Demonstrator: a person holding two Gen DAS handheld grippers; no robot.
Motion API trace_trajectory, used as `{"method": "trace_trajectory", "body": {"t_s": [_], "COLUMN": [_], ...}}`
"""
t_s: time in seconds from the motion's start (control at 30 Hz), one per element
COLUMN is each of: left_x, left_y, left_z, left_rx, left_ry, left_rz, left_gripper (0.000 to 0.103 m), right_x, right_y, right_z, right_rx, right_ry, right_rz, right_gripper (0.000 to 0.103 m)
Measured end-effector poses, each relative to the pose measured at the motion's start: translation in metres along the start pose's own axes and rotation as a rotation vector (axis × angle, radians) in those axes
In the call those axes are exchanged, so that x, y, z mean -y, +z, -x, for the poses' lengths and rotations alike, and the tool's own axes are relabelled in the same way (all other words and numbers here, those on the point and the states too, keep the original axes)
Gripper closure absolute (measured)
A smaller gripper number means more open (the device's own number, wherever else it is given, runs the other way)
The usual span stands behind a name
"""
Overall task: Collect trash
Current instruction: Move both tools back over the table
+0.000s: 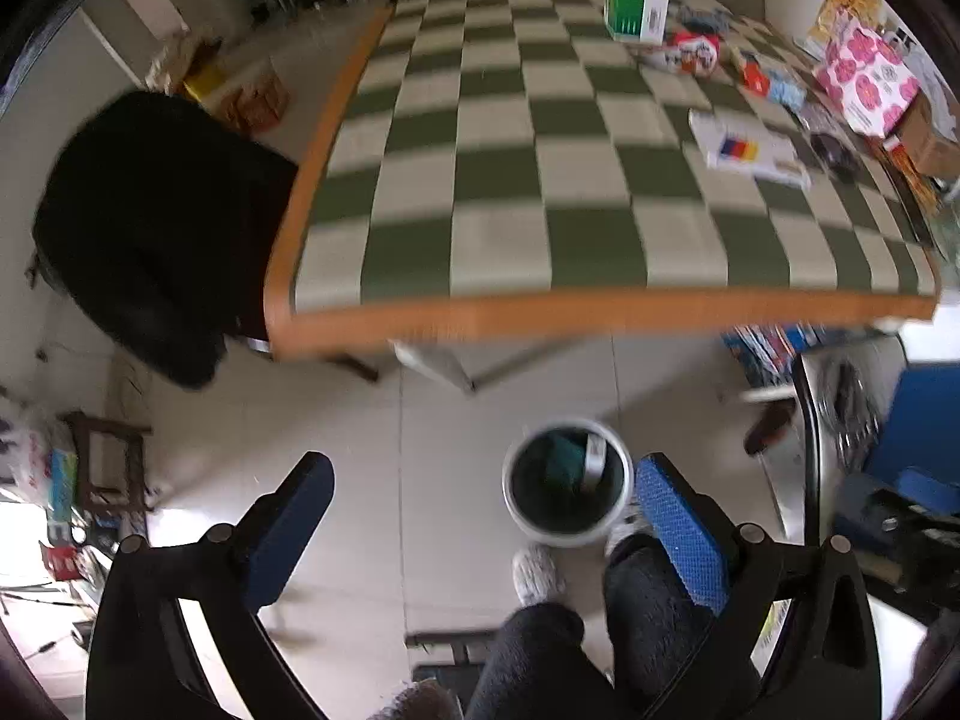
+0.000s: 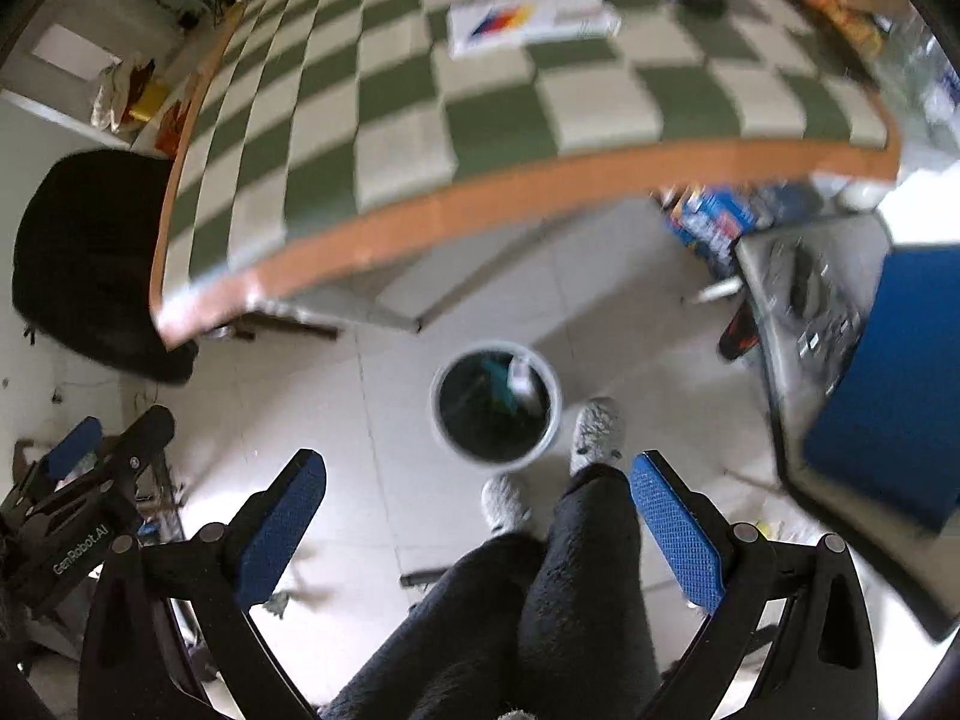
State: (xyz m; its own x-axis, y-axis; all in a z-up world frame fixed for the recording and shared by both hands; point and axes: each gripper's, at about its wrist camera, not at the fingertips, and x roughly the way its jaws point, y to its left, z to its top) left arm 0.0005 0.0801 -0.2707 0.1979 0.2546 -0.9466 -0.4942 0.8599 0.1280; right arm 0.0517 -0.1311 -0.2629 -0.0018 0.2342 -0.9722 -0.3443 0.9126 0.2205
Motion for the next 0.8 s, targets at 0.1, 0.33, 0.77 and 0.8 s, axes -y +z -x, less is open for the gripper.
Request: {"method": "trace_trajectory", "body": {"t_s": [0.1,0.33,0.77,0.8], "left_x": [0.032,0.141,0.303,0.308], "left_y": [0.047,0.154,0.246,0.247], "left_z": [-0.005,-0.037,-0.155,-0.16], "left_rx": [0.031,0.079,-0.17,-0.187], "left_ry": [-0.009,-0.005,-0.054,-0.058], "left_rz": [-0.027,-0.353,-1.13,-1.167], "left_gripper": [0.0,0.0,0.0,0.001], "right_x": [0.023,0.109,0.247,0.251], "right_y": [0.048,0.168,0.32,0.325], "right_z": [0.016,0.018,-0.046,-0.049], "right_rx": [0.036,0.015,-0.128,-0.135], "right_ry": [-0.037,-0.105,-0.091,-0.088], "right_rz": [-0.013,-0.021,-0.123,-0.126], "right_gripper": [0.001,0.001,0.001,0.001]}}
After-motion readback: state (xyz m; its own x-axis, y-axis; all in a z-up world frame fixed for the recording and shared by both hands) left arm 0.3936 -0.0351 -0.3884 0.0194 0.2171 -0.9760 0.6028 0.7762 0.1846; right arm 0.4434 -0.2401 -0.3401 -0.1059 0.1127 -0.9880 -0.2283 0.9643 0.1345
